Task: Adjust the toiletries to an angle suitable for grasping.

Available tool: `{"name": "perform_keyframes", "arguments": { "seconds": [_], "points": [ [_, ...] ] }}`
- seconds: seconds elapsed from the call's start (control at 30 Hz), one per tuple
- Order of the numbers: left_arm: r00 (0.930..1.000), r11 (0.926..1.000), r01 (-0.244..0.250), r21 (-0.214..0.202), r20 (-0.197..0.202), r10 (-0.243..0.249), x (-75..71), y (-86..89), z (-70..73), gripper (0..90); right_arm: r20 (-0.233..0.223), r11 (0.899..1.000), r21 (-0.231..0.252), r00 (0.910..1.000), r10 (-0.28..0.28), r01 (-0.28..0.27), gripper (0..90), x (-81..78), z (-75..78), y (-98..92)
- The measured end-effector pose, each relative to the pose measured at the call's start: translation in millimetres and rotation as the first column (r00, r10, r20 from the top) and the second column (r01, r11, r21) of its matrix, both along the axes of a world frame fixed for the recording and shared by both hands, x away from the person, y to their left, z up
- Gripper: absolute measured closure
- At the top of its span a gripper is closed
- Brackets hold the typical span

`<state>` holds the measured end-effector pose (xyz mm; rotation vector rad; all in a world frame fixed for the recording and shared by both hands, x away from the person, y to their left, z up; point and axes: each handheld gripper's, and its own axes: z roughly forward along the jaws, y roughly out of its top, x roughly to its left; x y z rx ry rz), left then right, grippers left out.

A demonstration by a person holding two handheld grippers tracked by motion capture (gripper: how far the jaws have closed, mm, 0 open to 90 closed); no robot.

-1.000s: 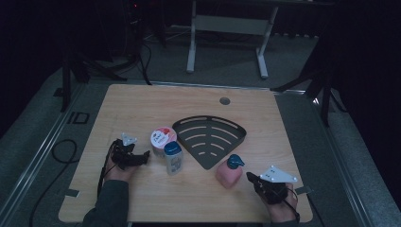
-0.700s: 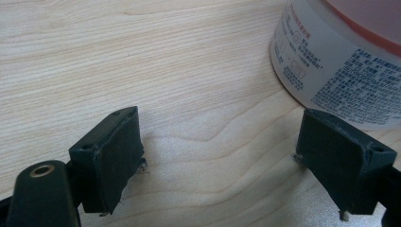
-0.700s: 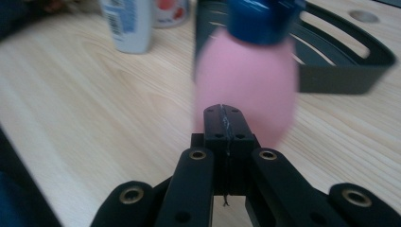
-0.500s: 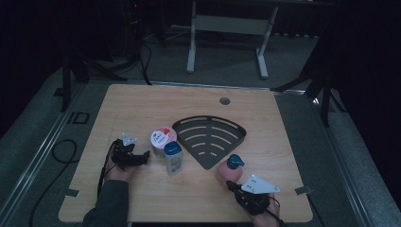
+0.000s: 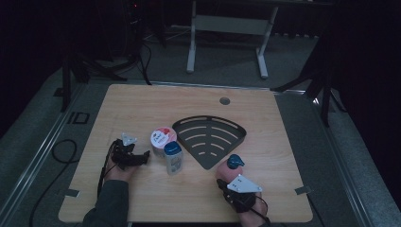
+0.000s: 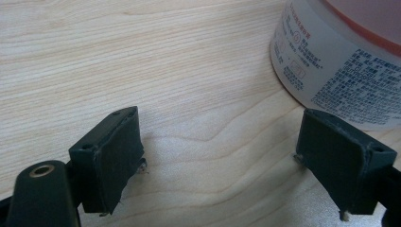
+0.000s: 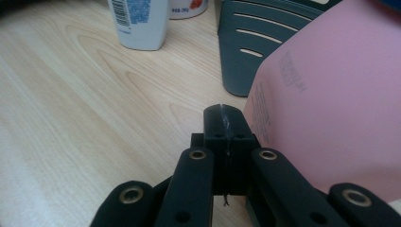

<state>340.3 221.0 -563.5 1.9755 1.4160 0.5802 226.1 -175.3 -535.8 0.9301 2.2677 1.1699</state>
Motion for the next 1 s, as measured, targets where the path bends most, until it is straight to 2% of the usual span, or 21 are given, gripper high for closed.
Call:
{"name": "perform_keyframes", "arguments": {
  "seconds": [0.13,0.27,0.33,0.5,0.77,1.0],
  "points": [
    [1.0000,1.0000,0.000,0.000,0.000,0.000,0.0,0.0,0.0,14.6,0.018,0.999,-0.011,0.9993,-0.032,0.032,90.0,0.4,-1.4,2.9],
    [1.0000,1.0000,0.000,0.000,0.000,0.000,0.0,0.0,0.0,14.6,0.015,0.999,-0.004,0.9990,-0.041,0.041,90.0,1.5,-1.6,2.0],
    [1.0000,1.0000,0.000,0.000,0.000,0.000,0.0,-0.1,0.0,14.6,0.029,0.998,-0.020,0.9983,-0.050,0.051,90.0,0.6,-2.3,4.2],
    [1.0000,1.0000,-0.001,0.000,0.000,0.001,0.0,-0.1,0.0,14.6,0.023,0.997,-0.014,0.9971,-0.072,0.072,90.0,3.6,-2.7,4.1],
    [1.0000,1.0000,-0.001,0.001,-0.001,0.001,0.0,-0.1,0.0,14.5,0.011,0.992,0.006,0.9916,-0.128,0.128,90.0,13.1,-2.6,-8.2],
    [1.0000,1.0000,-0.002,0.001,0.000,0.002,0.0,-0.2,0.0,14.5,0.010,0.990,0.007,0.9897,-0.143,0.143,90.0,23.5,-2.8,-7.5]
  ]
}}
